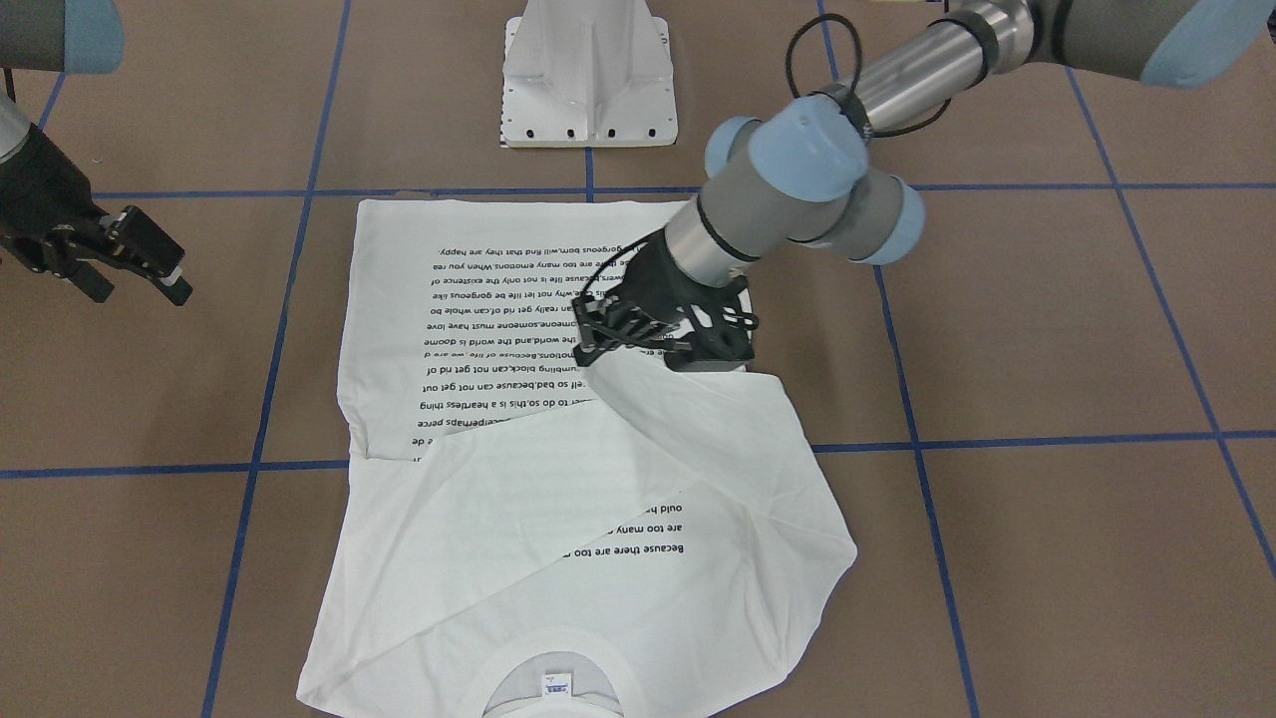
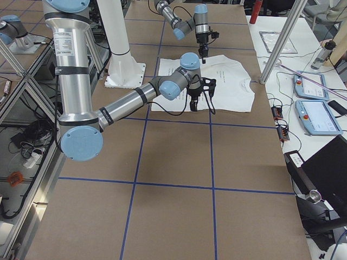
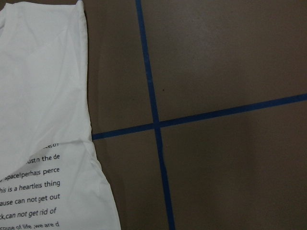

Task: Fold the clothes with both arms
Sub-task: 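Fold the held sleeve across the shirt front over the first sleeve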

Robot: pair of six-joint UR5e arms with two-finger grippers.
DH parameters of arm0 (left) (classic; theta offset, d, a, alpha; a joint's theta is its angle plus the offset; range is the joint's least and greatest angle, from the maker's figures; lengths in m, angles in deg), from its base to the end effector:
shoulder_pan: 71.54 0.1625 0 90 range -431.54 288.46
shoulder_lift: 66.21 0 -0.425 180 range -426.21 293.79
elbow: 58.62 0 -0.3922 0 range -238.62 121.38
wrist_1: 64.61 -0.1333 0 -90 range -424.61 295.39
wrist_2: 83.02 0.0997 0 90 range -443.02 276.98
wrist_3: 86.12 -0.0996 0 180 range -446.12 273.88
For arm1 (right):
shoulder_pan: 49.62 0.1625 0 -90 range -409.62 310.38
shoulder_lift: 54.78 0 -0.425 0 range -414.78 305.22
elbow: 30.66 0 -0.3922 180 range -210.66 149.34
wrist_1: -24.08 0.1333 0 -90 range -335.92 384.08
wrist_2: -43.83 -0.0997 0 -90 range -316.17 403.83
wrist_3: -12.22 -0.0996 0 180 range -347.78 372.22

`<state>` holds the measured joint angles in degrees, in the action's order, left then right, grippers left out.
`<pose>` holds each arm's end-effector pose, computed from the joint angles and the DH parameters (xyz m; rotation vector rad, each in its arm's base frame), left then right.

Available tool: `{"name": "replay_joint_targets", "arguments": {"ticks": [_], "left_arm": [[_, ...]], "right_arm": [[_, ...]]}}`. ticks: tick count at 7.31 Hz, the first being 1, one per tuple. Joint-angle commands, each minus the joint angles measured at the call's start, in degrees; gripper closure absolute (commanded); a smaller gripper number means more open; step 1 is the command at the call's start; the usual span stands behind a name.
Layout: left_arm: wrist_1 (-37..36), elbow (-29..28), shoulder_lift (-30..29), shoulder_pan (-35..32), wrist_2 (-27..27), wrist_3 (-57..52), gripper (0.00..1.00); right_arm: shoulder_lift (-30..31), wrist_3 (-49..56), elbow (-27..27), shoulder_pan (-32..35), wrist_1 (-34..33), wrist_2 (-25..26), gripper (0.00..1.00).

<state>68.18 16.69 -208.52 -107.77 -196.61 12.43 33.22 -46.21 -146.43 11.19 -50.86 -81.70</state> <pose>0.5526 -0.5208 0.0998 -0.0009 1.4270 -0.3568 -0.1732 -0.4646 0.3962 0.1129 -0.9269 0.2412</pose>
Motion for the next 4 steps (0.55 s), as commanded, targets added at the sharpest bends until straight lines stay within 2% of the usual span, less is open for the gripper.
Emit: {"name": "replay_joint_targets", "arguments": {"ticks": [1,2,4], "left_arm": [[-1.48,-5.77,-8.23,8.95,14.13,0.95,1.0],[-1.39,-6.22,-8.77,10.9,17.75,0.51,1.0],[-0.96,-15.23,-14.9,12.23,21.55,-1.34,1.0]], "right_arm": [[3.74,7.87,0.02,3.52,0.05,-0.07,0.0],[3.84,8.24,0.19,3.7,0.05,-0.07,0.0],[4.63,8.25,-0.07,4.05,0.14,-0.07,0.0]]}}
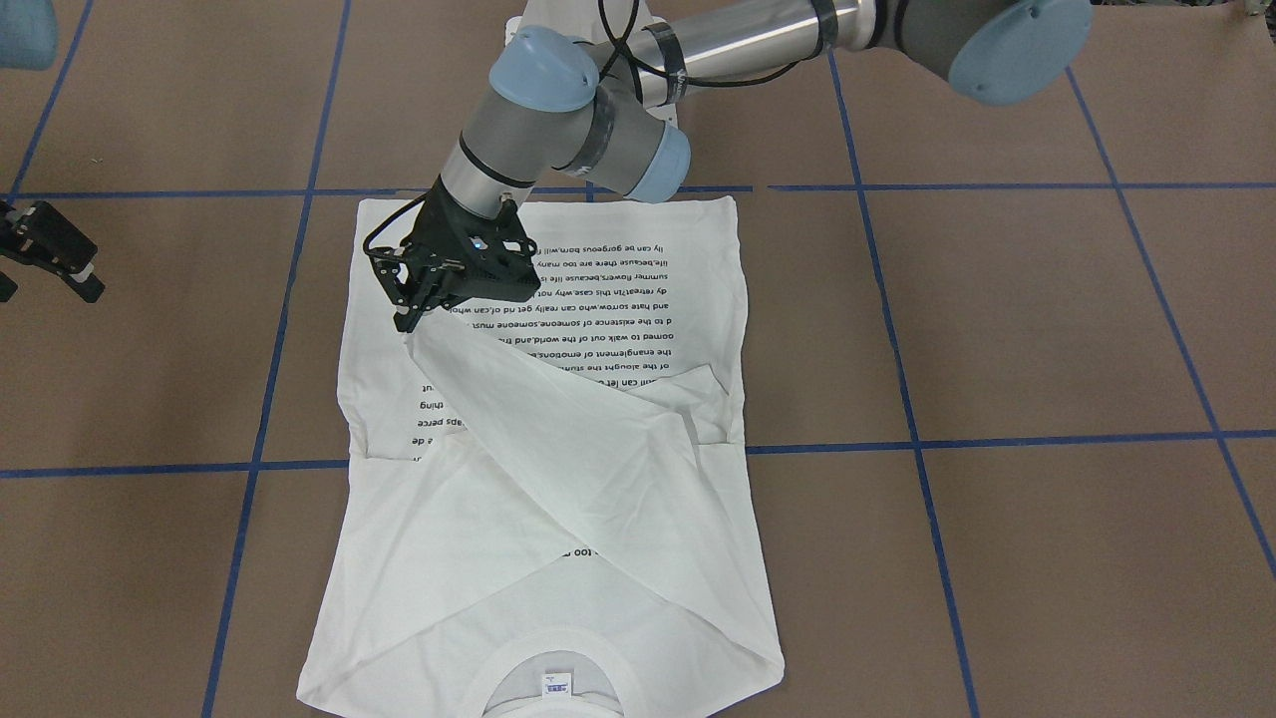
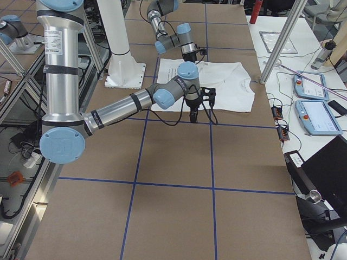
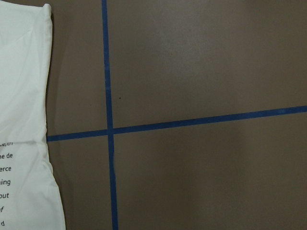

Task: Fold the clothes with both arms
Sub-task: 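Fold the held sleeve across the shirt front over the first sleeve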

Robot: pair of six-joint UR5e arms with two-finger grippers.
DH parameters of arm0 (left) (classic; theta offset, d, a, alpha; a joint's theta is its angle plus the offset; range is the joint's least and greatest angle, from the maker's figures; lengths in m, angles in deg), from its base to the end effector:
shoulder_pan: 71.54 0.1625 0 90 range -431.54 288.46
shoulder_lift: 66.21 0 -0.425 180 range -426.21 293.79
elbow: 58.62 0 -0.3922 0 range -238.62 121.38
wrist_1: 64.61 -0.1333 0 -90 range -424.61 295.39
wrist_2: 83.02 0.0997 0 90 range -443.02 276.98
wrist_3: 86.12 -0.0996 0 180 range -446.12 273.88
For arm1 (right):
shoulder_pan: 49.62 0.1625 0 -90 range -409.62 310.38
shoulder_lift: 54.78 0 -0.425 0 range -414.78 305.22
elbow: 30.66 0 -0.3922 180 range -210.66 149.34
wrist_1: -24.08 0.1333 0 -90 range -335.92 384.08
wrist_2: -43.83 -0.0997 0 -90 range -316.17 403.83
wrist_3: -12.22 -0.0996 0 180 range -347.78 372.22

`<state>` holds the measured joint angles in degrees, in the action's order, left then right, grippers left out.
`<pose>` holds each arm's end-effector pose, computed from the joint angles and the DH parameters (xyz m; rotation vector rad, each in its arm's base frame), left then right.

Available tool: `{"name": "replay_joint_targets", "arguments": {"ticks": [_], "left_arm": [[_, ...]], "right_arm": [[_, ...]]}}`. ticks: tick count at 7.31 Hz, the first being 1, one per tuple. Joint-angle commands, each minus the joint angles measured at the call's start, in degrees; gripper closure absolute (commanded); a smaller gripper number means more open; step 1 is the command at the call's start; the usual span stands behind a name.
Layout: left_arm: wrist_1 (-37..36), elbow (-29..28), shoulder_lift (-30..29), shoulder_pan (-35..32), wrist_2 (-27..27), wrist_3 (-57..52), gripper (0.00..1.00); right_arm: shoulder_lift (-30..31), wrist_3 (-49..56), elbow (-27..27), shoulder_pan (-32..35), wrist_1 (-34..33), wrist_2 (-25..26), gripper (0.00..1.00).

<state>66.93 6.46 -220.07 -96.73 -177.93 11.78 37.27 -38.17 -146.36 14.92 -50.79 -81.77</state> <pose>0.6717 -0.4538 0.0213 0.1420 1.4110 -0.4184 -0.1351 -0.4590 0.4306 0.1493 -0.8731 0.1962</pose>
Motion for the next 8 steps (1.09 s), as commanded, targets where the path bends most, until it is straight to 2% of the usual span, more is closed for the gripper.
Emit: {"name": "replay_joint_targets", "arguments": {"ticks": [1,2,4,7,8], "left_arm": [[0.55,-5.66,-3.55,1.55,2.88,-0.68,1.0],[0.64,-5.67,-3.64,1.55,3.06,-0.68,1.0],[3.0,-7.93,-4.43,1.55,8.74,1.06,1.0],[3.19,-10.05,-6.09,1.99,9.21,2.99,1.0],[3.19,-10.58,-6.71,2.17,9.3,3.53,0.96]], "right_arm": [[0.49,0.21,0.12,0.24,-0.02,0.0,0.0],[0.49,0.21,0.3,0.24,-0.02,0.0,0.0],[0.23,0.21,0.65,0.24,-0.02,0.09,0.0],[0.05,0.13,0.56,0.15,-0.02,0.09,0.0],[0.05,0.13,0.48,0.24,-0.02,0.09,0.0]]}}
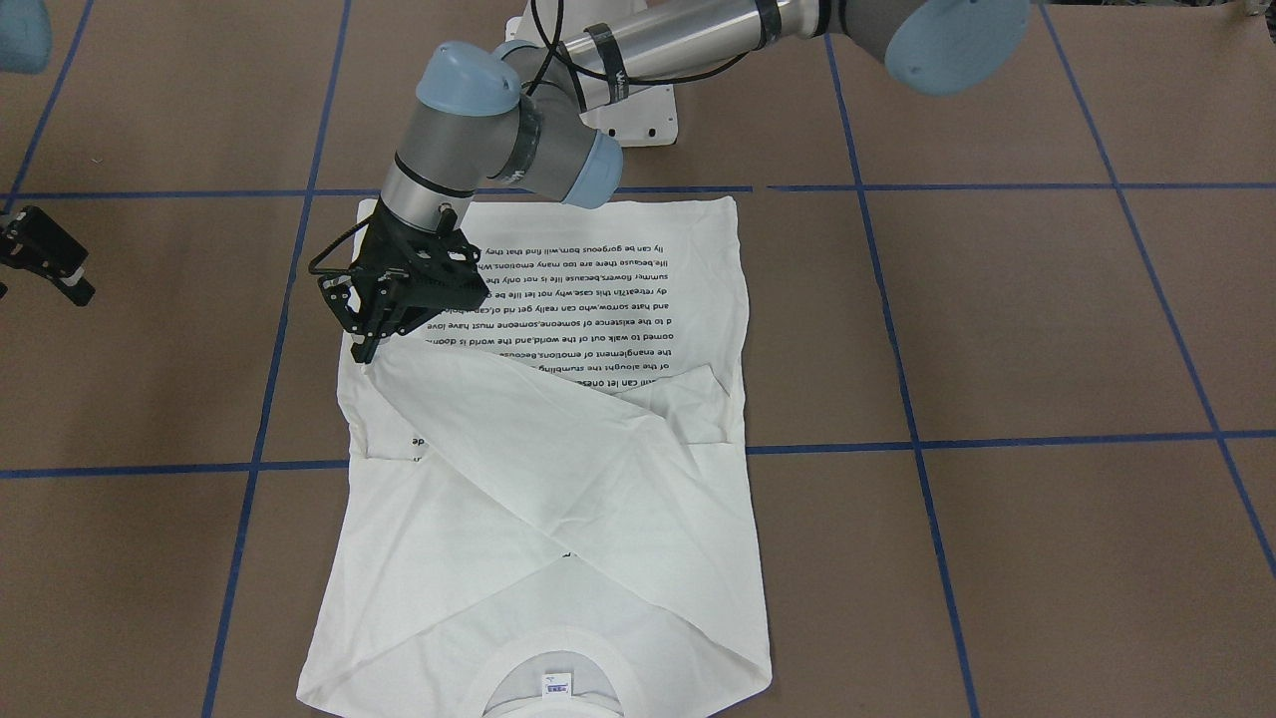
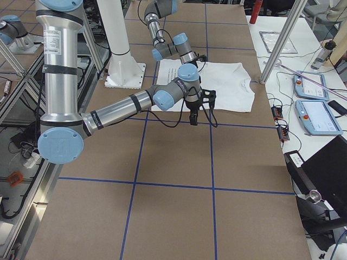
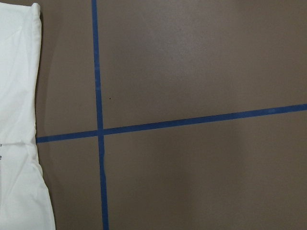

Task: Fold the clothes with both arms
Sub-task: 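Fold the held sleeve across the shirt front over the first sleeve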

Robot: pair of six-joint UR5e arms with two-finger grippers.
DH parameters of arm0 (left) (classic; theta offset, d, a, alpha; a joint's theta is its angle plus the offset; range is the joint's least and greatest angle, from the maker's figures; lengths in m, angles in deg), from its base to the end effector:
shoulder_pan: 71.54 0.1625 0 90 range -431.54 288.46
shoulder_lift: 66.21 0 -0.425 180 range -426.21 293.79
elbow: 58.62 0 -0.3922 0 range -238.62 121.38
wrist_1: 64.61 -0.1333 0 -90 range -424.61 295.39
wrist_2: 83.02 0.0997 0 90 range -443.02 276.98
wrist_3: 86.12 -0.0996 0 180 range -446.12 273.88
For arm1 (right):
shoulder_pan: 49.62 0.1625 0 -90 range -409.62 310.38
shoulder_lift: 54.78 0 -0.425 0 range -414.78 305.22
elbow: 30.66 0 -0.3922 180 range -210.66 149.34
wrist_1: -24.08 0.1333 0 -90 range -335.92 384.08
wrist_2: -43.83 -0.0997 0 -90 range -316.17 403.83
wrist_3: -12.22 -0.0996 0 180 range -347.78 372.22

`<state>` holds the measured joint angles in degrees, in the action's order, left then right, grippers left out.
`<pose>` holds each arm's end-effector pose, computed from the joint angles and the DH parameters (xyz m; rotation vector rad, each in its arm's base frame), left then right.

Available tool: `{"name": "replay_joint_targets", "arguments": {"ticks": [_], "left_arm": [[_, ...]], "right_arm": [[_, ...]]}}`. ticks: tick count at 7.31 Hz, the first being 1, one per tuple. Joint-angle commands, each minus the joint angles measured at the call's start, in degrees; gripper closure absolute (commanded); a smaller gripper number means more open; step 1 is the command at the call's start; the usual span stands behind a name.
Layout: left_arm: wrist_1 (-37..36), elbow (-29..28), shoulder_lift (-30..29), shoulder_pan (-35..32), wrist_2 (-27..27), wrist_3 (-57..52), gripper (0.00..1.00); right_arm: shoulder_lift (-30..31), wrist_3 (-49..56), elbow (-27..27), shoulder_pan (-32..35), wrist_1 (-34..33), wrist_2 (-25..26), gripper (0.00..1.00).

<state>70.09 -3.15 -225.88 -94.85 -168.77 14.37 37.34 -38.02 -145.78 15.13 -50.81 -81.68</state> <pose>0.7108 -0.4595 0.0038 0.2202 1.3982 -0.5415 -0.1339 -0.4607 0.4362 0.1436 -0.8654 0.2019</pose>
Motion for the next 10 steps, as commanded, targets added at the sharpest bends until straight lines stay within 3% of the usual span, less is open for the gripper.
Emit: {"name": "replay_joint_targets", "arguments": {"ticks": [1,2,3,4,5,6,8,9,10], "left_arm": [[0.04,-0.81,-1.25,0.28,0.06,3.98,0.56],[-0.14,-0.11,-1.26,0.28,-0.03,3.93,0.27],[-0.75,2.07,-1.0,0.2,-0.64,3.93,0.24],[-6.58,6.45,-0.12,-0.15,-2.39,3.75,0.25],[-13.95,14.5,3.8,-1.55,-6.23,1.4,0.28],[-16.38,25.28,11.58,-1.91,-8.19,-3.84,0.28],[-29.25,49.87,26.27,-5.66,-12.31,-19.46,0.31],[-32.8,61.74,35.48,-8.22,-16.43,-25.11,0.31],[-32.92,67.78,42.44,-9.46,-17.25,-27.17,0.31]], "right_arm": [[0.07,-0.03,-0.19,0.02,0.0,-0.09,0.0],[-0.02,-0.12,-0.28,-0.06,0.0,0.0,0.0],[-0.19,-0.56,-0.1,-0.06,0.0,0.0,0.0],[-0.2,-0.99,-0.1,-0.15,0.0,-0.17,0.0],[-0.28,-1.61,-0.45,-0.15,0.09,-5.57,0.0],[-0.37,-3.96,-1.15,-0.24,0.18,-7.89,0.0],[-0.81,-13.95,-2.02,-5.22,0.26,-3.46,0.0],[-0.81,-18.18,-2.38,-10.47,0.18,1.97,0.0],[-0.9,-25.19,-3.95,-14.44,0.26,3.67,0.0]]}}
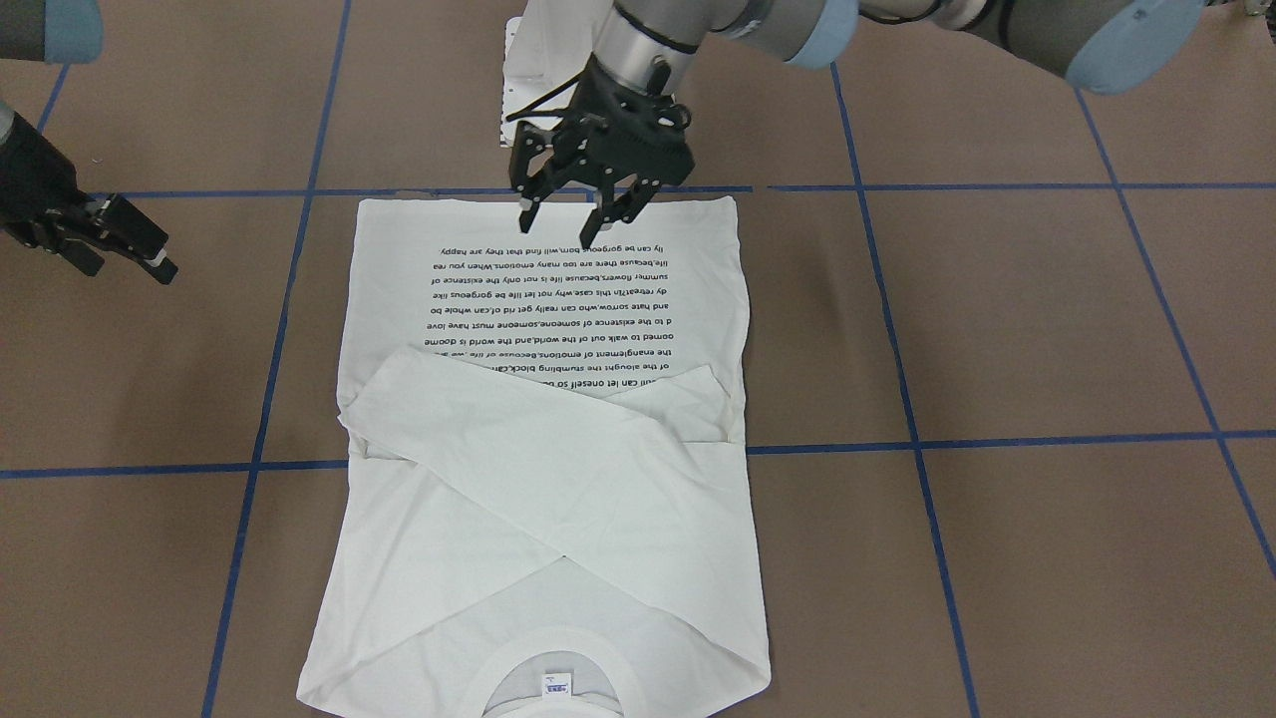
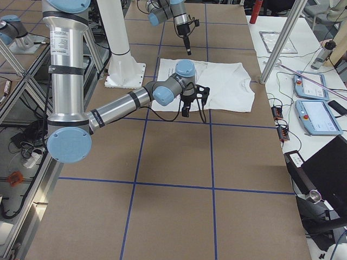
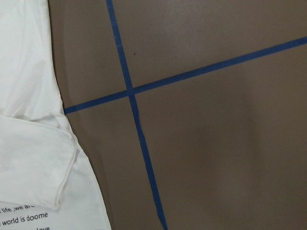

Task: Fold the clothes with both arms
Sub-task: 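Release the sleeve and raise the left gripper away from the shirt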

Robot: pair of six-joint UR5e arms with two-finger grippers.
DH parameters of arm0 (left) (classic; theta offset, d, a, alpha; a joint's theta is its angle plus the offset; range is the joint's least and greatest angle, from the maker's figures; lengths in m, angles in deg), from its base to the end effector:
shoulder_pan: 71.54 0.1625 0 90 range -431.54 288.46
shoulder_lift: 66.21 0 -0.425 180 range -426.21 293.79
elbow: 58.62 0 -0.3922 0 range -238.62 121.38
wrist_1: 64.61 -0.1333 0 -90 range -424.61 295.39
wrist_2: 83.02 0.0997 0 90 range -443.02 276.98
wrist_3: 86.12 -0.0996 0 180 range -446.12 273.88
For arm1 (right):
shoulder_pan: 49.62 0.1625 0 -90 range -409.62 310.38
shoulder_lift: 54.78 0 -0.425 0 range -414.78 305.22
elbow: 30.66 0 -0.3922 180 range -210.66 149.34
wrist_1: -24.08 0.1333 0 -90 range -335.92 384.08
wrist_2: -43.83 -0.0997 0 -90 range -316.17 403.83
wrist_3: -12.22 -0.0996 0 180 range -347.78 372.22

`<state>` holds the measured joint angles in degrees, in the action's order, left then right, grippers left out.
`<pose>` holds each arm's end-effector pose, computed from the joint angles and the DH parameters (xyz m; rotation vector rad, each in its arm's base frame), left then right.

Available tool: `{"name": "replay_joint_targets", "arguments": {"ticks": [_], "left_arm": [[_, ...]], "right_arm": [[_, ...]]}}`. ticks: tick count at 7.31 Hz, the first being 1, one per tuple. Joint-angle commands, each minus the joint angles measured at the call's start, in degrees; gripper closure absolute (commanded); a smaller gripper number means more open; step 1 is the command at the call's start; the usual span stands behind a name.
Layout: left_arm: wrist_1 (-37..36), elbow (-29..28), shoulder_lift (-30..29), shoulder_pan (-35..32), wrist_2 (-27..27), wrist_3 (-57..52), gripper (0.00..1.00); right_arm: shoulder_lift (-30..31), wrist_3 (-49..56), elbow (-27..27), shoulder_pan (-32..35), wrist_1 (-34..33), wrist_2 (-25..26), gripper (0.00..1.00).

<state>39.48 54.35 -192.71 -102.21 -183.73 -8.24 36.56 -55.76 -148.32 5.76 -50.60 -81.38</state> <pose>0.4353 -0.3916 0.0984 0.3176 1.2509 -0.1576 -0.2047 -0.4300 0.4081 -0.0183 -0.9180 0.3178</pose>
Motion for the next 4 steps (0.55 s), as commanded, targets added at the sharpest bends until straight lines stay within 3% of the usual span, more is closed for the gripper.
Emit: {"name": "replay_joint_targets", "arguments": {"ticks": [1,3,4], "left_arm": [[-2.31,11.99,12.12,-3.59,-2.48,-8.05,0.31],[-2.22,13.49,18.35,-9.99,-10.34,-12.01,0.31],[-1.87,13.85,22.39,-13.76,-17.26,-15.52,0.32]], "right_arm": [[0.06,-15.95,-4.3,-10.85,1.01,7.66,0.01],[0.5,-30.74,-8.1,-24.02,1.37,18.19,0.02],[0.5,-38.72,-8.81,-32.44,1.37,26.95,0.04]]}}
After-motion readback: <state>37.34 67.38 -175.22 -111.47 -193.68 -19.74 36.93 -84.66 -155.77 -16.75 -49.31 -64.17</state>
